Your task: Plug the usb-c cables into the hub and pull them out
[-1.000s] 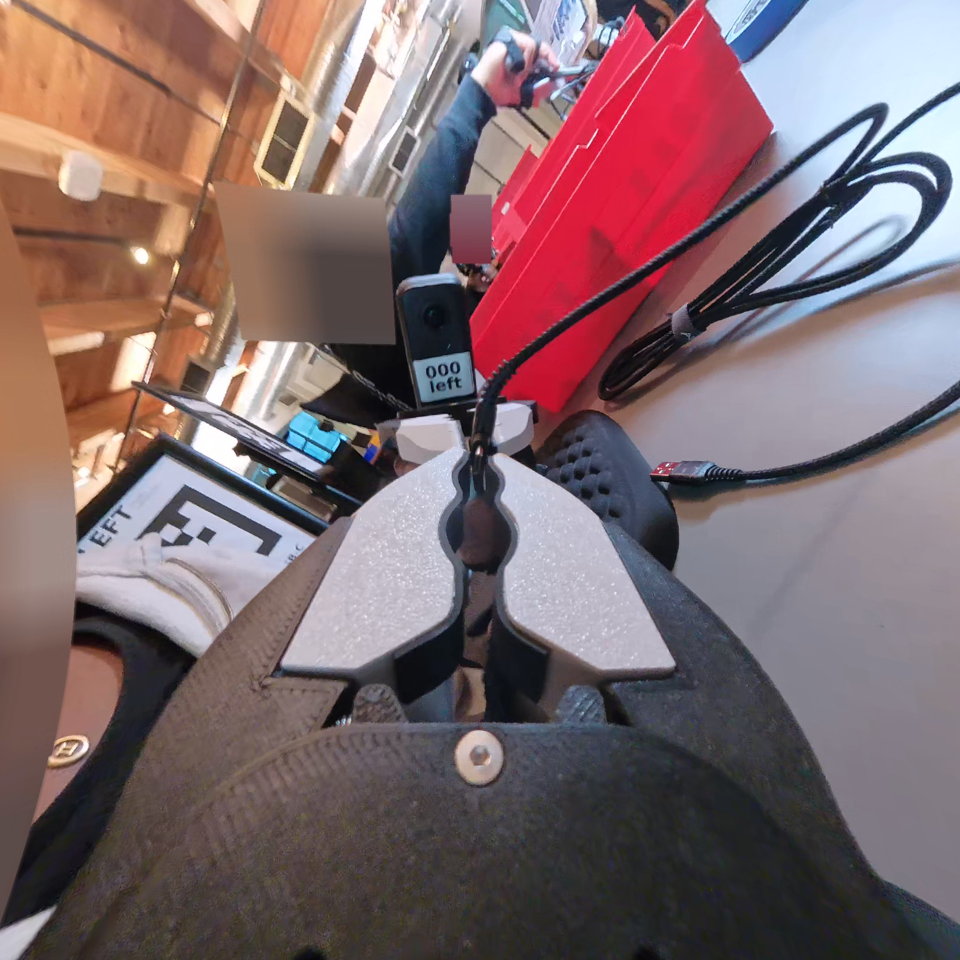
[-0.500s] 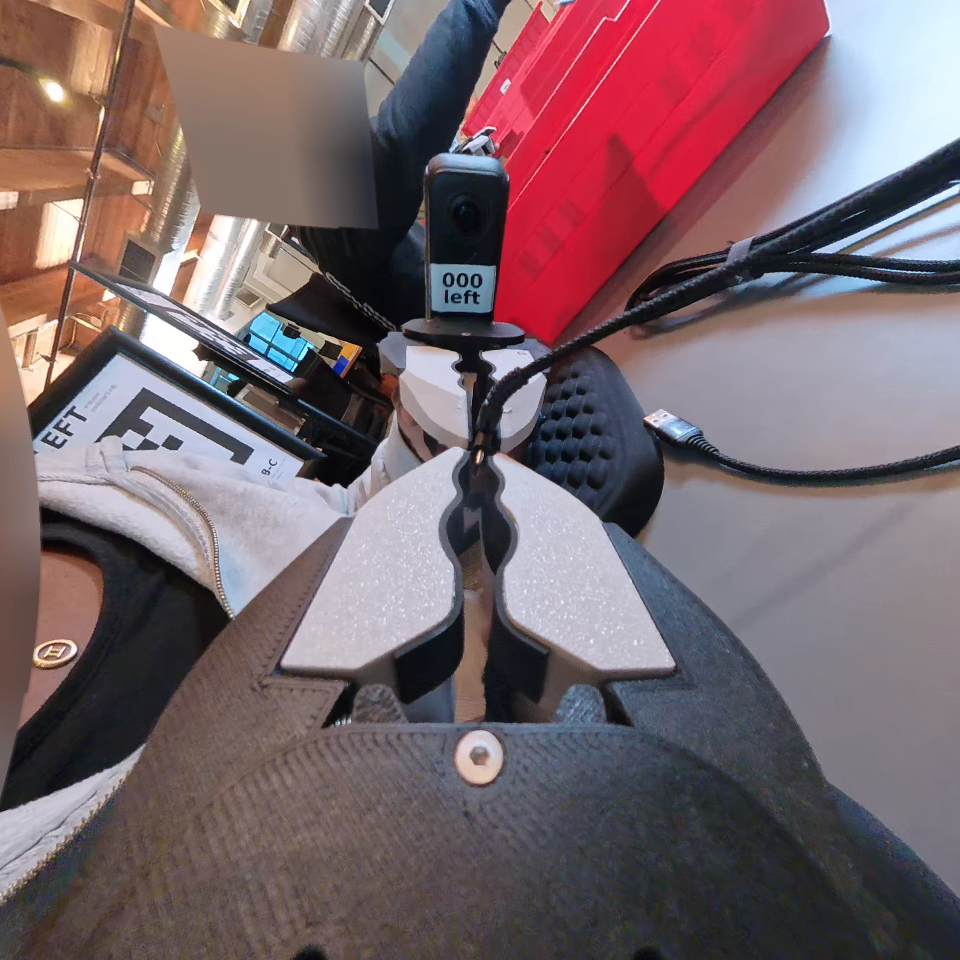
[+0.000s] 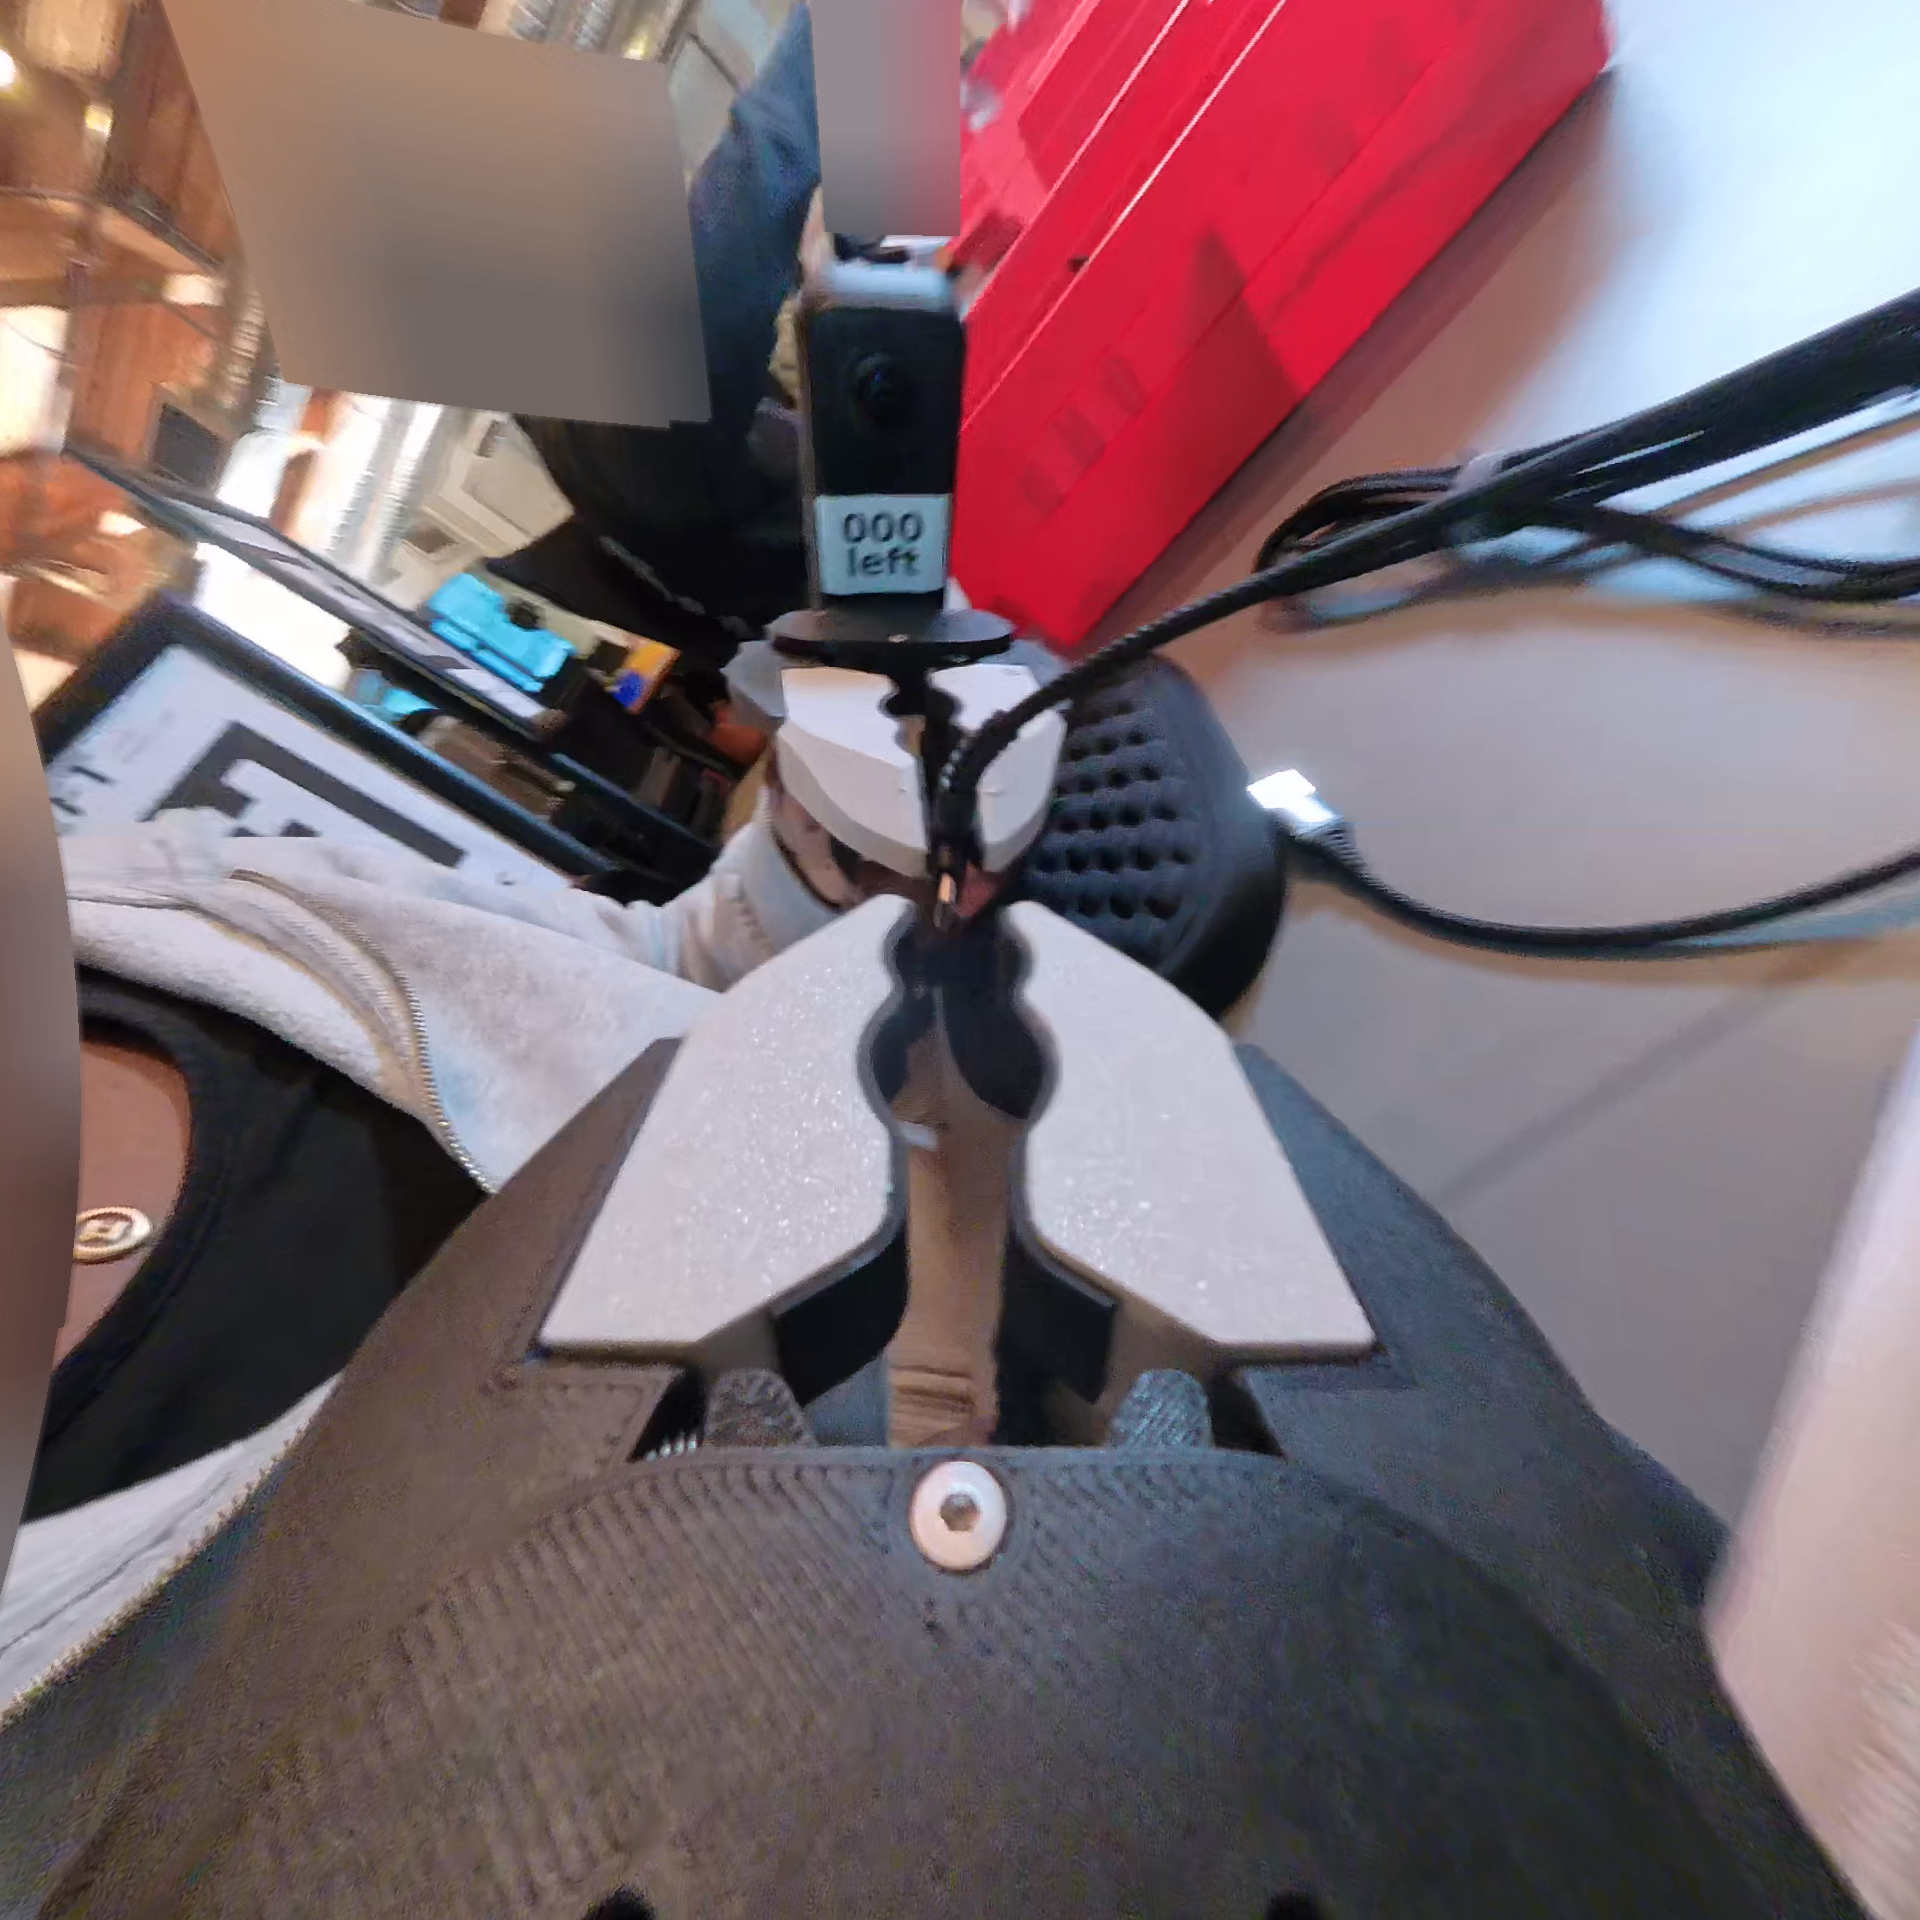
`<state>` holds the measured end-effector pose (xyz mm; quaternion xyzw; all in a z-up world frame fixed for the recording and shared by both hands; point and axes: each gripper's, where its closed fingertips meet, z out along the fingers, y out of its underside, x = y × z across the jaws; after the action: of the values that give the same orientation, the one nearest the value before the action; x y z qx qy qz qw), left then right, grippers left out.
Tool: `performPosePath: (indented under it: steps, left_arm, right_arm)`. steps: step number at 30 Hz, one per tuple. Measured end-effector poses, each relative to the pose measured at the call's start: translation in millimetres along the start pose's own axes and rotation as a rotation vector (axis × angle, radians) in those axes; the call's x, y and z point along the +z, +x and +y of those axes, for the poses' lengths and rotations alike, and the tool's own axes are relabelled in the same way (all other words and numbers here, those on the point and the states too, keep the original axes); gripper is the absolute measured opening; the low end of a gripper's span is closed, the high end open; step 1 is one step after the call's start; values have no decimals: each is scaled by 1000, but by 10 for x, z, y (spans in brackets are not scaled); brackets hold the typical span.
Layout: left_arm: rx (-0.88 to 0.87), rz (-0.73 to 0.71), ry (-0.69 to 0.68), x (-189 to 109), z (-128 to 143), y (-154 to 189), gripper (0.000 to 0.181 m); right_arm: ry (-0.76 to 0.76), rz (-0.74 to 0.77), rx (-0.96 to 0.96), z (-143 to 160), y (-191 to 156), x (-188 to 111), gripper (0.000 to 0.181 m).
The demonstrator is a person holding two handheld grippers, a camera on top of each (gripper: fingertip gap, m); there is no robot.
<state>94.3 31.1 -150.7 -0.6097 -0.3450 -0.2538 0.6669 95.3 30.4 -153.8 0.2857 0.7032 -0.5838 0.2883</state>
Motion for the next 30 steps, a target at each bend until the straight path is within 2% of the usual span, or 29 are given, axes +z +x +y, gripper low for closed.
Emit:
performPosePath:
  steps: [1,3,6,9,12,13,15,19,23,25,30]
  left_arm:
    - [-2,-4,33,-1,-33,1,8]
    - [-18,10,94,-22,-89,6,8]
    - [-37,42,146,-64,-144,19,8]
    - [-37,51,166,-85,-162,22,8]
    - [-35,61,177,-97,-168,32,8]
    - [-37,63,178,-100,-169,32,8]
    - [-37,62,178,-102,-165,29,8]
    - [-36,58,164,-84,-149,17,8]
    - [-37,51,164,-81,-149,5,8]
    - [-25,26,184,-89,-166,-12,8]
    - [33,-33,238,-92,-209,-15,8]
  right_arm:
    - [4,54,-33,-44,57,-103,29]
    - [11,180,-86,-164,205,-393,45]
    - [-40,350,-71,-289,515,-864,45]
    - [-214,429,85,-116,935,-1118,45]
    - [-358,368,278,136,1133,-1064,46]
    - [-394,333,313,189,1139,-1019,38]
    - [-432,261,374,218,1091,-943,38]
    - [-461,178,458,296,1045,-849,26]
    - [-396,163,461,271,1049,-764,13]
    - [-300,131,397,141,946,-714,9]
    - [-29,19,74,-190,375,-675,9]
